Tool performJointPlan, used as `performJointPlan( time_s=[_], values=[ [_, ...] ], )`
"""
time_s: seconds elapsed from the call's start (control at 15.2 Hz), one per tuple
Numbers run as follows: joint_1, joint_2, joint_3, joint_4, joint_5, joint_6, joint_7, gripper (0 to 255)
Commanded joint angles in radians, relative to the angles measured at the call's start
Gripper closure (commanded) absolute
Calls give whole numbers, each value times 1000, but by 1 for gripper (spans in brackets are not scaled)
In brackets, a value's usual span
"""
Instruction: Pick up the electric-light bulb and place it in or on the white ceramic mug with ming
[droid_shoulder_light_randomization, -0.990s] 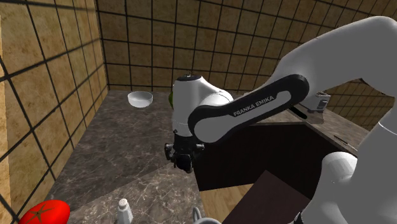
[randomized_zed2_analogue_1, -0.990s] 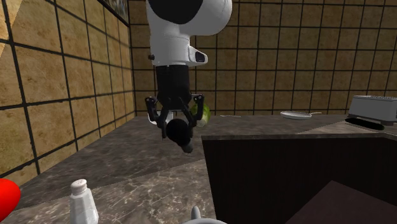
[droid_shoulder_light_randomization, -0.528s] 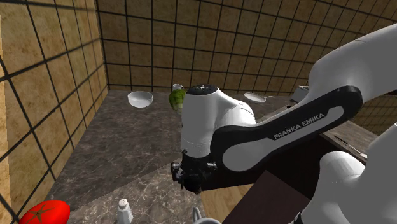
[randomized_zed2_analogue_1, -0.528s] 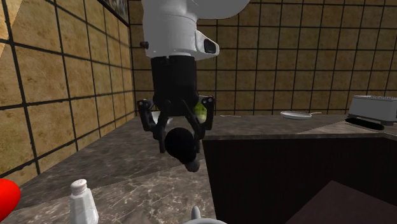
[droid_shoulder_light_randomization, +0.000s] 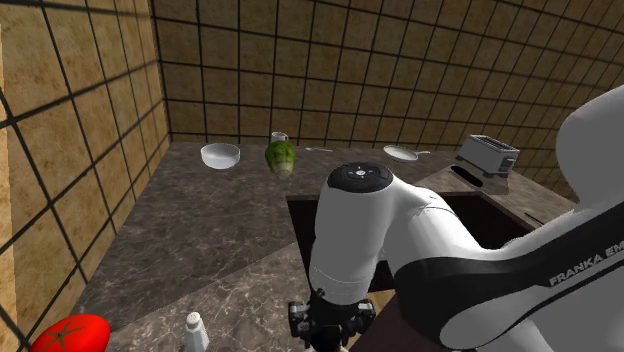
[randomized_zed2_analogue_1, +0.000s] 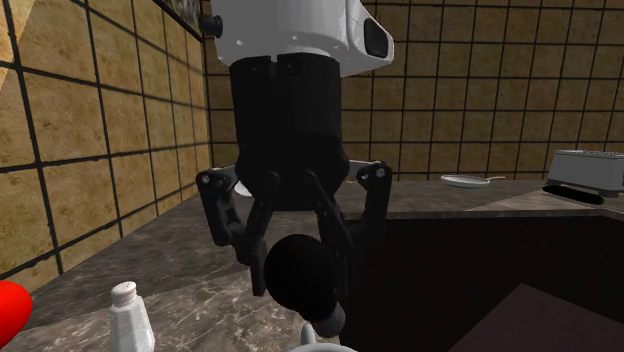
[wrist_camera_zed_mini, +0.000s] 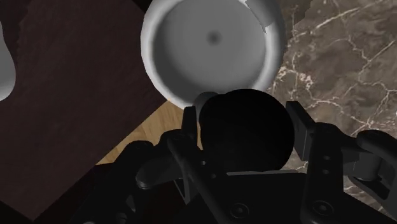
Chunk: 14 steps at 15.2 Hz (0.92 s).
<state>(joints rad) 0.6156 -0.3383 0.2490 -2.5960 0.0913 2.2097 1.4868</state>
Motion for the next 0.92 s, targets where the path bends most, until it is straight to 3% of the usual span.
performJointPlan(
  time_s=[0.0, 0.86],
  values=[
    [18, -12, 20, -26, 15, 15, 27, 255],
    [4, 141, 43, -94, -13, 234, 53, 255]
  ],
)
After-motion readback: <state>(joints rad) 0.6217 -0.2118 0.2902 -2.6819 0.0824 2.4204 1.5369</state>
